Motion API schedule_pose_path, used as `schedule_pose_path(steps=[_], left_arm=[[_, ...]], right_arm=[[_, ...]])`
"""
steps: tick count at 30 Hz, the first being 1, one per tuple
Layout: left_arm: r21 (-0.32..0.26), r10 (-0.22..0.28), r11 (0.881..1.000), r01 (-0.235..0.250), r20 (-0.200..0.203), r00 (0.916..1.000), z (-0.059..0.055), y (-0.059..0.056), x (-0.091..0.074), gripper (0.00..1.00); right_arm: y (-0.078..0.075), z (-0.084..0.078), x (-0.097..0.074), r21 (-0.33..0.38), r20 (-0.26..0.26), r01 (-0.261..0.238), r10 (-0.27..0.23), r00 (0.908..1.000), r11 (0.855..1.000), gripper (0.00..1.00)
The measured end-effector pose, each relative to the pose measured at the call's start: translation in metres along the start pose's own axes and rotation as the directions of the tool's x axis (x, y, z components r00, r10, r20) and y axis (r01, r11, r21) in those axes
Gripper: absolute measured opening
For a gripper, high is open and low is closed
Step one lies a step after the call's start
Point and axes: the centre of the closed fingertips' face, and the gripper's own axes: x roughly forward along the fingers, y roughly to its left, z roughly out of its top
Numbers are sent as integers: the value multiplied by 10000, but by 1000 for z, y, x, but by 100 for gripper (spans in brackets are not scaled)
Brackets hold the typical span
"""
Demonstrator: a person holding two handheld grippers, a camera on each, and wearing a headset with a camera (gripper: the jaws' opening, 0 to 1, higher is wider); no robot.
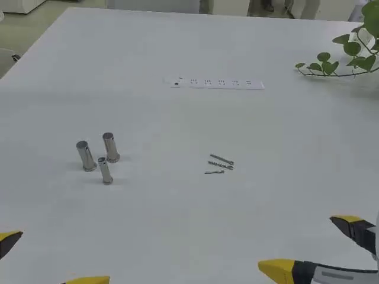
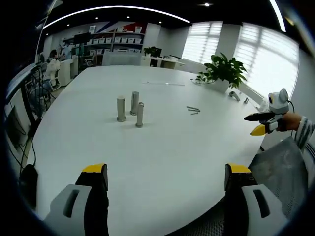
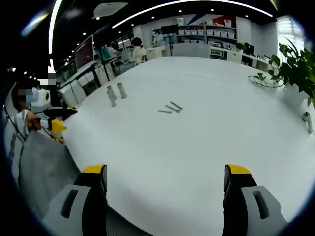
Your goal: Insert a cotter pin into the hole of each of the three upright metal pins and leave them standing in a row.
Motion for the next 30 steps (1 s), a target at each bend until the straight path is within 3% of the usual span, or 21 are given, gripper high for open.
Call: schedule_pose_path(steps=[17, 30], left_arm=[[20, -69, 10000, 70, -139, 9999, -2, 0, 1, 98], [-15, -9, 10000, 9, -22, 10000, -1, 1, -1, 98]], right_arm=[[-1, 2, 0, -46, -59, 38, -38, 10000, 10000, 100], [0, 5, -2, -95, -12, 72, -72, 10000, 9999, 100]])
